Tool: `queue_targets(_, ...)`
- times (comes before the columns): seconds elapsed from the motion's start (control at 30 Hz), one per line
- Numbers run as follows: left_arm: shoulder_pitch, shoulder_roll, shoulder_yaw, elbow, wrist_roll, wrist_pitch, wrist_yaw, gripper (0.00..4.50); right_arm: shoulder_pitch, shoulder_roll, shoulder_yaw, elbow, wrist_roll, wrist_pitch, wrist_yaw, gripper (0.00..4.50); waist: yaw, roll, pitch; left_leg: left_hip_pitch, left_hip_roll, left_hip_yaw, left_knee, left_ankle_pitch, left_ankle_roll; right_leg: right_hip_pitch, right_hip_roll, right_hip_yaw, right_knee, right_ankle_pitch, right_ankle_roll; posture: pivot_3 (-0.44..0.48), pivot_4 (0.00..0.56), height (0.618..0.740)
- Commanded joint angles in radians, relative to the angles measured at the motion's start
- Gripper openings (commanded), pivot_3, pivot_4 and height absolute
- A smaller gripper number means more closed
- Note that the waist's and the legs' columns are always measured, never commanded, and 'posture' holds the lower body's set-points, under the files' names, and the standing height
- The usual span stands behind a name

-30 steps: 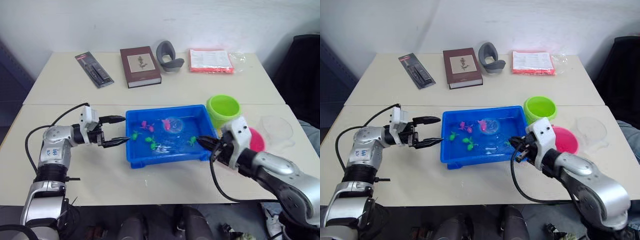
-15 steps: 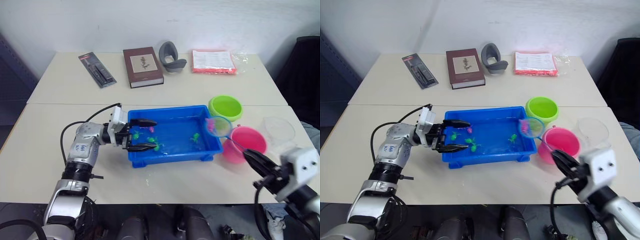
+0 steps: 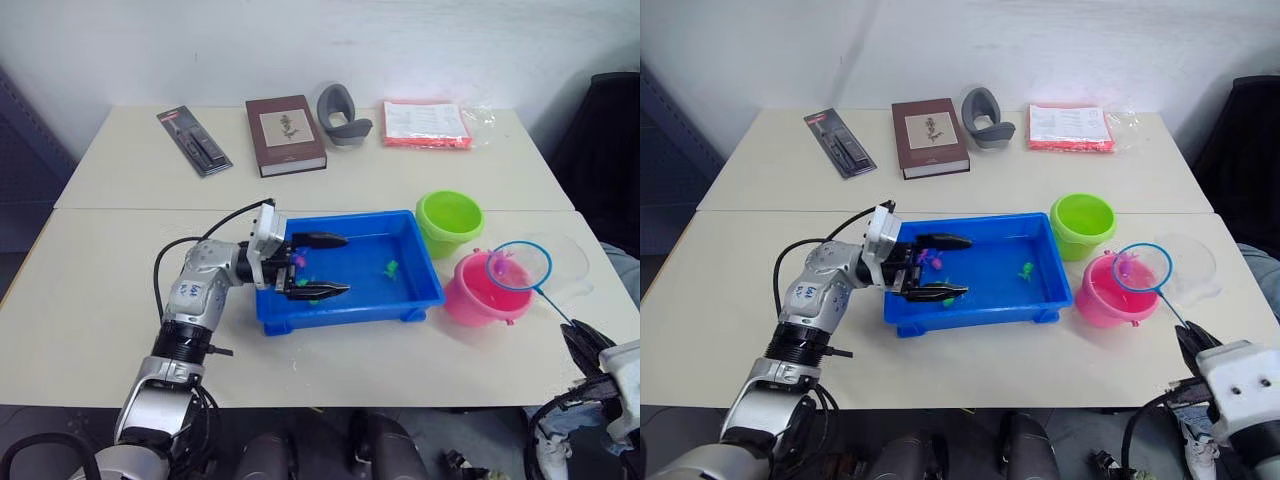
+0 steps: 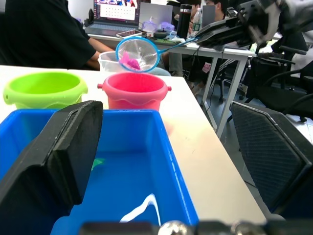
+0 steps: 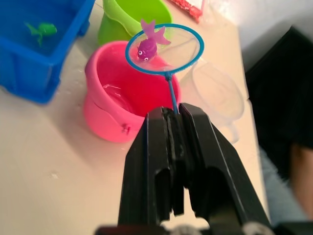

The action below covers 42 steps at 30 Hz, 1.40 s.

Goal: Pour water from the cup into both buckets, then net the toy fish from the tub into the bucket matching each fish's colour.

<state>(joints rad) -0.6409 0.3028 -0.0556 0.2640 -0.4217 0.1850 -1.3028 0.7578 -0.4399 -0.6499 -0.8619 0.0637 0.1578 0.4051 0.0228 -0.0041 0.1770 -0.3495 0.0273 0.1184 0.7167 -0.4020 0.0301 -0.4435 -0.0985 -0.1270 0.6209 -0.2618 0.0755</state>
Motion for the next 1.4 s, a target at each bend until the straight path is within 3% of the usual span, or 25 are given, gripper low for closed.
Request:
queue_targets(0.03, 0.01, -0.002, 0.001, -0.053, -0.018, 0.008, 0.021, 4.46, 0.019, -0.06, 0.022, 0.093, -0.266, -0.285, -0.037, 0.0, -0.001, 0.0, 0.0, 0.0, 0.0, 0.0, 0.0, 0.0, 0.0, 0.0, 0.0, 0.0, 0.0, 0.0, 0.0, 0.0, 0.15, 0.74)
queue_targets(0.13, 0.009, -0.002, -0.002, -0.061, -0.011, -0.004, 0.03, 4.46, 0.047, -0.114, 0.016, 0.18, -0.513, -0.433, -0.1, 0.0, 0.0, 0.0, 0.0, 0.002, -0.001, 0.002, 0.0, 0.0, 0.0, 0.0, 0.0, 0.002, -0.001, 0.0, 0.0, 0.0, 0.15, 0.74)
queue_targets(0.5, -0.004, 0.008, 0.012, -0.057, -0.006, -0.031, 0.072, 4.46, -0.032, -0.152, -0.041, 0.287, -0.685, -0.626, -0.226, 0.0, -0.001, 0.0, 0.0, 0.006, 0.001, 0.004, -0.001, 0.001, -0.002, 0.001, 0.001, 0.012, 0.001, -0.001, -0.001, 0.0, 0.15, 0.74)
queue_targets(0.57, 0.0, 0.028, 0.021, -0.05, -0.007, -0.033, 0.069, 4.46, -0.049, -0.14, -0.018, 0.281, -0.535, -0.612, -0.184, 0.0, -0.001, 0.0, 0.0, 0.006, 0.001, 0.004, -0.001, 0.001, -0.002, 0.001, 0.001, 0.012, 0.001, -0.001, -0.001, 0.0, 0.15, 0.74)
queue_targets(0.67, 0.005, 0.08, 0.048, -0.011, -0.005, -0.039, 0.063, 4.46, -0.098, -0.148, 0.103, 0.184, -0.114, -0.452, -0.035, 0.0, -0.005, 0.0, 0.0, 0.009, 0.002, 0.005, -0.001, 0.001, -0.002, 0.003, 0.002, 0.012, 0.001, -0.001, -0.001, 0.0, 0.15, 0.74)
queue_targets(0.73, 0.011, 0.125, 0.069, 0.022, -0.001, -0.044, 0.058, 4.46, -0.129, -0.181, 0.177, 0.084, 0.144, -0.244, 0.039, 0.0, -0.012, 0.0, 0.0, 0.014, 0.003, 0.004, -0.002, 0.001, -0.002, 0.008, 0.002, 0.012, 0.001, -0.002, -0.003, 0.0, 0.15, 0.74)
queue_targets(0.83, 0.025, 0.205, 0.106, 0.073, 0.013, -0.064, 0.051, 4.46, -0.249, -0.261, 0.248, 0.0, 0.333, 0.018, 0.065, 0.0, -0.022, 0.0, 0.001, 0.016, 0.003, 0.001, -0.002, 0.0, -0.002, 0.011, 0.0, 0.01, 0.002, -0.003, -0.004, 0.0, 0.15, 0.74)
queue_targets(0.9, 0.03, 0.237, 0.119, 0.092, 0.013, -0.073, 0.05, 4.46, -0.309, -0.298, 0.267, -0.027, 0.383, 0.128, 0.06, 0.0, -0.023, -0.001, 0.001, 0.016, 0.004, 0.0, -0.001, 0.0, -0.002, 0.011, -0.004, 0.01, 0.002, -0.003, -0.005, 0.0, 0.15, 0.74)
queue_targets(1.03, 0.102, 0.343, 0.19, 0.096, 0.004, -0.074, 0.057, 4.46, -0.599, -0.387, 0.503, 0.035, 0.416, 0.405, 0.074, 0.0, -0.025, -0.002, 0.001, 0.014, 0.003, -0.002, -0.001, 0.0, -0.002, 0.01, -0.008, 0.006, 0.001, -0.003, -0.005, 0.0, 0.15, 0.74)
queue_targets(1.17, 0.169, 0.391, 0.234, 0.085, 0.001, -0.08, 0.069, 4.46, -0.829, -0.367, 0.674, 0.15, 0.39, 0.538, 0.089, 0.0, -0.02, -0.002, 0.002, 0.012, 0.001, -0.003, -0.001, -0.001, -0.001, 0.009, -0.012, 0.0, 0.001, -0.003, -0.006, 0.0, 0.15, 0.74)
queue_targets(1.4, 0.27, 0.417, 0.271, -0.001, -0.018, -0.057, 0.079, 4.46, -1.06, -0.31, 0.835, 0.327, 0.293, 0.578, 0.124, 0.0, -0.021, -0.002, 0.002, 0.006, 0.0, -0.005, -0.001, -0.001, 0.0, 0.008, -0.014, -0.006, 0.002, -0.002, -0.004, 0.0, 0.15, 0.74)
